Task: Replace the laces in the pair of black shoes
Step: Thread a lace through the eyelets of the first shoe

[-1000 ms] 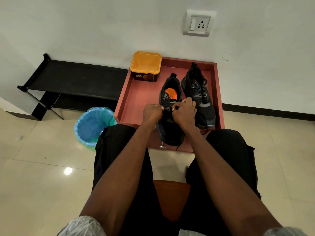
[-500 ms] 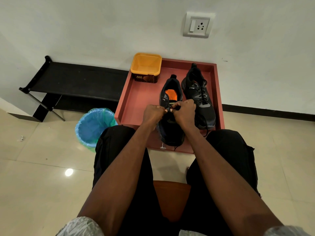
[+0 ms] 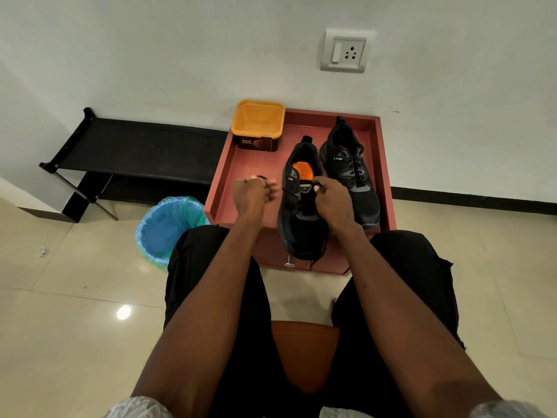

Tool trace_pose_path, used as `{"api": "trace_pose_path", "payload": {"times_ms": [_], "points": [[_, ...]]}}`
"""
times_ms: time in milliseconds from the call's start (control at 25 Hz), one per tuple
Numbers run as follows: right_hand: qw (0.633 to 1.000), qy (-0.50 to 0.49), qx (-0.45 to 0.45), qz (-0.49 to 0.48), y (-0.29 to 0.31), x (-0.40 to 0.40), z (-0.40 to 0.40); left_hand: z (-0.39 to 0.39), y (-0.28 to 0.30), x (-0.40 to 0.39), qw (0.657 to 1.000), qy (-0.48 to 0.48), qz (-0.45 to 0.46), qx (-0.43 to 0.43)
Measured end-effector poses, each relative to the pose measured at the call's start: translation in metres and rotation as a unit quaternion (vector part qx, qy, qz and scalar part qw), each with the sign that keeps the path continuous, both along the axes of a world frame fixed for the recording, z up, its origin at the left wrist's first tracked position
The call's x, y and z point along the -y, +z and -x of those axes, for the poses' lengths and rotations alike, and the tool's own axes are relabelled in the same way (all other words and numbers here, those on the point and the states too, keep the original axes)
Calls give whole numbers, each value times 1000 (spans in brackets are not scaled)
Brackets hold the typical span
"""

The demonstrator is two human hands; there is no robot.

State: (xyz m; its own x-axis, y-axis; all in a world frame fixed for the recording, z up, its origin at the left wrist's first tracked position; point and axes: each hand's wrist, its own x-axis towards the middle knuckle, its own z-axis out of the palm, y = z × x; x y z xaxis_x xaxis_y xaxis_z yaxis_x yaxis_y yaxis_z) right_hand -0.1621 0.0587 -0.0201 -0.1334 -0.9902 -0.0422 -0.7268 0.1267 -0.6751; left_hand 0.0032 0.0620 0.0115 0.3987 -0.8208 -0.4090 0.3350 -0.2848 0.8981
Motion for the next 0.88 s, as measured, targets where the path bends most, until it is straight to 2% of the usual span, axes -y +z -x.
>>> {"api": "trace_pose_path", "payload": {"times_ms": [80,120,160,200,240,320,400,440,520,600,680,720,800,880], "points": [[999,2,43,-16,5,-2,4,-21,15,2,976,179,91,-87],[998,3,63,-21,7,-2,6,-28,18,3,957,247,125,-82],[997,6,76,-28,9,-3,9,-32,17,3,949,282,138,-41],[996,11,86,-33,10,-2,11,-33,16,1,953,274,126,21],[996,16,83,-38,12,-3,11,-30,12,-1,967,220,101,84],[996,24,72,-40,13,-3,11,-14,3,-5,979,12,53,196],[996,27,73,-37,14,-4,11,2,-6,-8,945,-187,22,268],[996,28,75,-36,14,-4,11,10,-10,-10,924,-245,11,293],[996,31,73,-40,14,-4,12,18,-18,-9,882,-290,2,370],[995,34,79,-41,13,-5,12,19,-21,-8,851,-292,-10,437],[995,34,87,-43,12,-6,14,18,-19,-8,841,-254,-3,478],[994,33,93,-48,11,-6,15,17,-13,-9,848,-207,9,488],[992,32,110,-61,7,-4,16,11,-5,-9,886,-67,20,458],[989,32,126,-68,2,-3,16,0,4,-7,925,90,7,370]]}}
